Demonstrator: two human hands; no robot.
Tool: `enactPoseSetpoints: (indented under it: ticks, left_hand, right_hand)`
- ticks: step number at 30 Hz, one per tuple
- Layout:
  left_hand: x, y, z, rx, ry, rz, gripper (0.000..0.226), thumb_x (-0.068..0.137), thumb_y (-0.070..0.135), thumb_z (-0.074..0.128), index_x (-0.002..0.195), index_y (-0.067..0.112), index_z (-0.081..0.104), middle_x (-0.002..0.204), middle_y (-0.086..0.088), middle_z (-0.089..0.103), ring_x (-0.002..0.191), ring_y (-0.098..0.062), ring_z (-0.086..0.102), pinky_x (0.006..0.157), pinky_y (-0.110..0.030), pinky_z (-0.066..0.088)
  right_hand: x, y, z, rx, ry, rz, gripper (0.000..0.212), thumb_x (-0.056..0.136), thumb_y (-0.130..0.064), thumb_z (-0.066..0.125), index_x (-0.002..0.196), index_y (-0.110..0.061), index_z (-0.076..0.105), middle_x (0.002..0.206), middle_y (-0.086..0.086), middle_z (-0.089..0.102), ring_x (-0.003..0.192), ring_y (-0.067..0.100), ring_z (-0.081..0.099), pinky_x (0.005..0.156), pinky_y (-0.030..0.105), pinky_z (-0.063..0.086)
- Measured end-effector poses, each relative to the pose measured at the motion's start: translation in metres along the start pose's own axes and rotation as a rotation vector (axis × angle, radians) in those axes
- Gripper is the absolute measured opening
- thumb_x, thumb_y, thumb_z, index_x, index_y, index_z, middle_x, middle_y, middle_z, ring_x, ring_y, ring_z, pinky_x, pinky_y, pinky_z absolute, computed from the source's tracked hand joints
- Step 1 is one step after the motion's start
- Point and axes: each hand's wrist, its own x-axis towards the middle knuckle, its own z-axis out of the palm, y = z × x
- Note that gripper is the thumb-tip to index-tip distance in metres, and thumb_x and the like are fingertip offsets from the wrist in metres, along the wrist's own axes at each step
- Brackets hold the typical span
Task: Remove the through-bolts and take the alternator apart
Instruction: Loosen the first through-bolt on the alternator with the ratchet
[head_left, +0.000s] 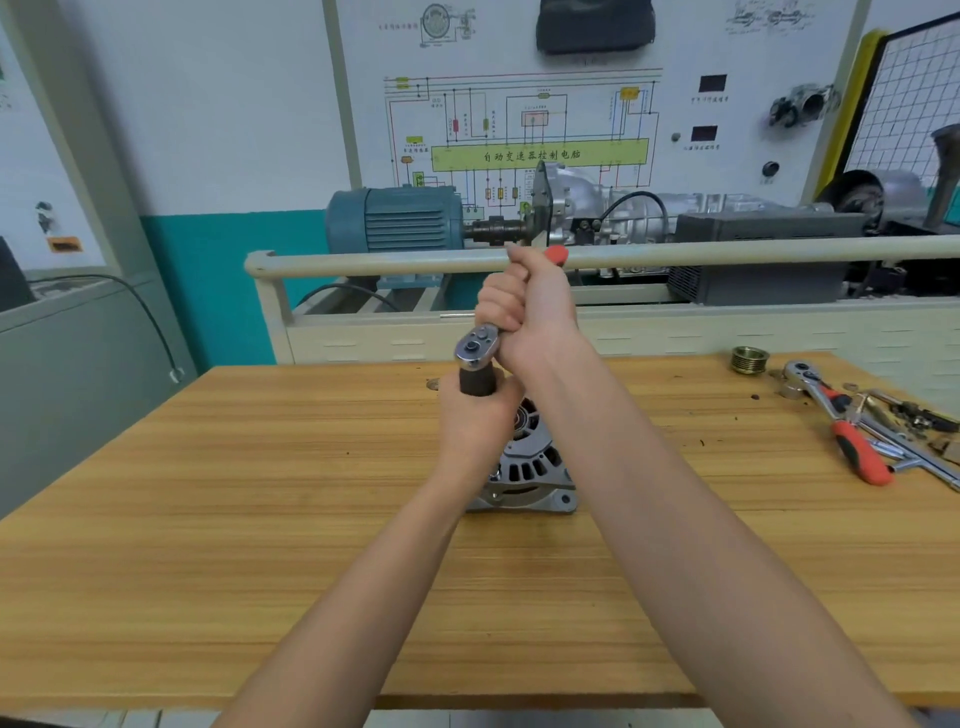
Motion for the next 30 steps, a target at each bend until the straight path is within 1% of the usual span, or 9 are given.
enactPoseSetpoints:
  ticks: [2, 4, 10, 12, 17, 20, 25, 27, 30]
  left_hand:
    - [-0.004, -0.004, 0.004, -0.043, 0.073, 0.036, 0.033, 0.080, -0.003, 0.056, 0.056, 0.015, 0.040, 0.049, -0.003, 0.038, 0.046, -0.017, 0.031, 0.040, -0.020, 0.028]
    - [-0.008, -0.007, 0.002, 0.032, -0.031, 0.061, 0.029, 0.077, -0.004, 0.059, 0.058, 0.010, 0.043, 0.052, -0.007, 0.039, 0.047, -0.016, 0.032, 0.041, -0.019, 0.029]
    - [0.008, 0.010, -0.029, 0.178, -0.739, 0.017, 0.041, 0.075, 0.008, 0.067, 0.044, 0.023, 0.044, 0.043, 0.006, 0.043, 0.041, -0.008, 0.038, 0.046, -0.017, 0.034]
    - [0.009, 0.009, -0.028, 0.171, -0.671, 0.013, 0.037, 0.069, 0.016, 0.063, 0.040, 0.026, 0.042, 0.042, 0.007, 0.041, 0.040, -0.008, 0.037, 0.046, -0.019, 0.033]
    - [0.006, -0.002, -0.009, -0.058, -0.145, -0.043, 0.031, 0.068, 0.013, 0.057, 0.043, 0.023, 0.043, 0.043, -0.001, 0.041, 0.036, -0.011, 0.036, 0.042, -0.022, 0.030]
    - [0.006, -0.001, -0.010, 0.107, -0.237, 0.009, 0.038, 0.076, 0.001, 0.060, 0.047, 0.017, 0.041, 0.041, 0.004, 0.042, 0.036, -0.008, 0.037, 0.041, -0.018, 0.032]
    - [0.005, 0.013, -0.024, 0.206, -0.740, -0.013, 0.035, 0.072, 0.010, 0.067, 0.047, 0.019, 0.043, 0.047, 0.003, 0.043, 0.045, -0.009, 0.040, 0.049, -0.018, 0.036]
    - [0.003, 0.012, -0.021, 0.193, -0.653, -0.023, 0.037, 0.074, 0.007, 0.066, 0.049, 0.016, 0.040, 0.046, 0.004, 0.040, 0.043, -0.009, 0.038, 0.049, -0.021, 0.034]
    - [0.002, 0.006, -0.009, 0.108, -0.253, -0.050, 0.037, 0.081, -0.003, 0.056, 0.052, 0.014, 0.040, 0.044, 0.002, 0.041, 0.039, -0.012, 0.037, 0.050, -0.025, 0.031]
  right_hand:
    - [-0.003, 0.000, -0.002, -0.029, 0.007, -0.018, 0.046, 0.097, -0.019, 0.049, 0.053, -0.019, 0.034, 0.036, -0.008, 0.022, 0.025, 0.005, 0.017, 0.025, 0.016, 0.014]
    - [-0.006, -0.005, -0.002, -0.125, -0.059, 0.107, 0.048, 0.097, -0.019, 0.048, 0.051, -0.019, 0.033, 0.036, -0.008, 0.022, 0.025, 0.005, 0.018, 0.024, 0.016, 0.015]
    - [0.001, -0.009, 0.002, -0.235, -0.219, 0.372, 0.052, 0.099, -0.020, 0.044, 0.047, -0.017, 0.033, 0.036, -0.007, 0.024, 0.023, 0.004, 0.021, 0.023, 0.014, 0.014]
    - [0.000, -0.003, 0.003, -0.161, -0.152, 0.276, 0.053, 0.098, -0.019, 0.045, 0.046, -0.017, 0.034, 0.035, -0.007, 0.024, 0.023, 0.004, 0.020, 0.023, 0.014, 0.014]
    - [-0.003, 0.004, -0.001, 0.043, 0.066, -0.172, 0.043, 0.098, -0.019, 0.046, 0.058, -0.018, 0.031, 0.037, -0.008, 0.020, 0.026, 0.006, 0.016, 0.027, 0.017, 0.014]
    - [-0.003, -0.007, -0.003, -0.021, -0.025, 0.041, 0.045, 0.098, -0.018, 0.046, 0.055, -0.019, 0.031, 0.037, -0.008, 0.021, 0.025, 0.006, 0.017, 0.026, 0.017, 0.014]
    - [0.002, -0.013, -0.003, -0.239, -0.241, 0.405, 0.052, 0.098, -0.021, 0.043, 0.047, -0.017, 0.033, 0.035, -0.006, 0.026, 0.028, 0.002, 0.013, 0.024, 0.013, 0.013]
    - [0.000, -0.009, -0.001, -0.199, -0.202, 0.348, 0.052, 0.097, -0.020, 0.045, 0.046, -0.017, 0.034, 0.035, -0.007, 0.026, 0.026, 0.002, 0.016, 0.024, 0.013, 0.015]
    - [-0.002, -0.003, -0.004, 0.013, -0.017, -0.007, 0.048, 0.098, -0.019, 0.047, 0.052, -0.018, 0.034, 0.036, -0.008, 0.023, 0.025, 0.005, 0.018, 0.025, 0.016, 0.015]
